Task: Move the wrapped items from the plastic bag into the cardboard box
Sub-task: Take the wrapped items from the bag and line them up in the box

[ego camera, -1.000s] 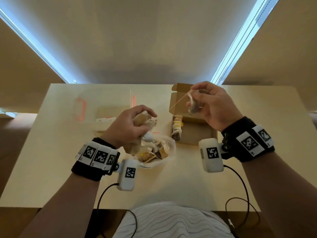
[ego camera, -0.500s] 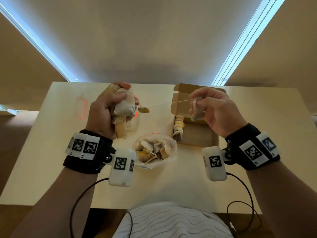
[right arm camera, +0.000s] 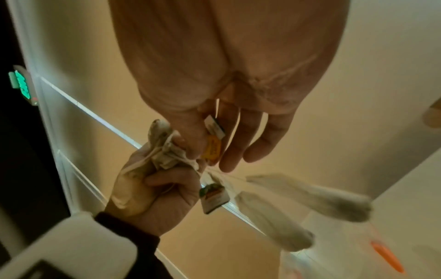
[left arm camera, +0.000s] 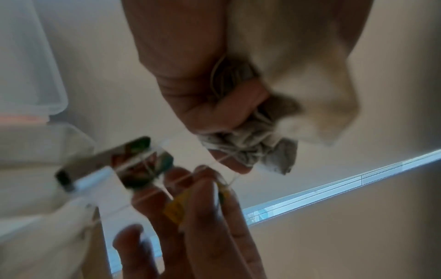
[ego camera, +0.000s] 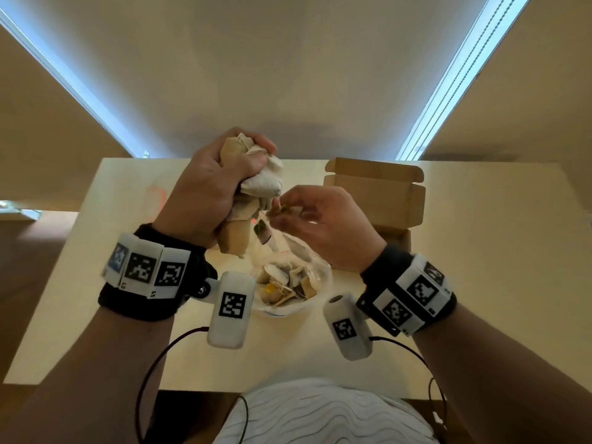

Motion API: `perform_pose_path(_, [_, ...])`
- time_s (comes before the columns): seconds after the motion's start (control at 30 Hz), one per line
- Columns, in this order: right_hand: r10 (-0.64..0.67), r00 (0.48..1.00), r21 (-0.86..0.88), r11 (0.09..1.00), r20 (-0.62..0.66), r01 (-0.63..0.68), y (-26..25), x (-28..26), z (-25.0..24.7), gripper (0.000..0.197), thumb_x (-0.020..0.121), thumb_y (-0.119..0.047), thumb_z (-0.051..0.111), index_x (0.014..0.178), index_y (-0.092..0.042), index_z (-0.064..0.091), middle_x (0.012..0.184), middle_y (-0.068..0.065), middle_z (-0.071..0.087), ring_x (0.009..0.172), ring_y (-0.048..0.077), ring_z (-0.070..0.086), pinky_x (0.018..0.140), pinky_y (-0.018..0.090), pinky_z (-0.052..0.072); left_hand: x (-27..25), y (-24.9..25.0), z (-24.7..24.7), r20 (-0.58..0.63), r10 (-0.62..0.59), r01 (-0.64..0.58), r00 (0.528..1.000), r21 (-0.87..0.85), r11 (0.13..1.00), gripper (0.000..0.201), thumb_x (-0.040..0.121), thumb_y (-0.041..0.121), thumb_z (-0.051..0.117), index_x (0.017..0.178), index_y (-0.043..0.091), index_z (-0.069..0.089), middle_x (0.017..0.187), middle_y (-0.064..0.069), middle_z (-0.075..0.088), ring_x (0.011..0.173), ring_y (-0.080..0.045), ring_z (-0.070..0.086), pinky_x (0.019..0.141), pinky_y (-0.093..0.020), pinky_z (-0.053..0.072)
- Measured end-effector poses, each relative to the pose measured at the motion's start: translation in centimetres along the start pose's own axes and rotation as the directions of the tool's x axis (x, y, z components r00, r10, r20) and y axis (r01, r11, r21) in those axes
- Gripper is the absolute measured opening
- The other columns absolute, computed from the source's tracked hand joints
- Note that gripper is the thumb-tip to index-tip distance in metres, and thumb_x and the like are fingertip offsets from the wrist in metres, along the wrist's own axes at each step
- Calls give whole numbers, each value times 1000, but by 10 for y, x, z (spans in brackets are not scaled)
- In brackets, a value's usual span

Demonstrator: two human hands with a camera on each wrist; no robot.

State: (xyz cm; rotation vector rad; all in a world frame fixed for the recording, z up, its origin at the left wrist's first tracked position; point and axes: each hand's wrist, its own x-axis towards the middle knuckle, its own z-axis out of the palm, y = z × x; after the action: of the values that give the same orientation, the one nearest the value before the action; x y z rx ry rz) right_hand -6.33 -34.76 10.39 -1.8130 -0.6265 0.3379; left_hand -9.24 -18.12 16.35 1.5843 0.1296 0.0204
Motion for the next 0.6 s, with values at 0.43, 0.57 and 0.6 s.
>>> perform_pose_path(0.43, [94,995,301,950,-25,-82,-13,1,-9,9,93,-2,62,100,-6,68,82,7,72,72,17,71,73,32,59,-12,-15,-20,132,10,-60,991,384,922,10,82,18,75,89,15,69,81,0,71,69,-5,64,63,-17,51])
perform_pose_path(0.57, [113,992,266,959,-50,-96,-17,0,-10,18,91,-5,66,109,-6,66,89,11,74,75,20,73,70,29,59,-14,-17,-11,163,28,-92,986,402,911,10,82,24,72,85,14,71,70,7,70,62,-2,62,58,-13,47])
perform_pose_path(0.6, [137,989,280,953,-61,-115,-17,-1,-11,20,91,-5,67,110,-5,63,87,12,75,74,21,74,69,30,60,-14,-18,-10,142,40,-95,989,404,910,10,83,24,72,83,13,71,68,5,69,61,-2,61,57,-14,47])
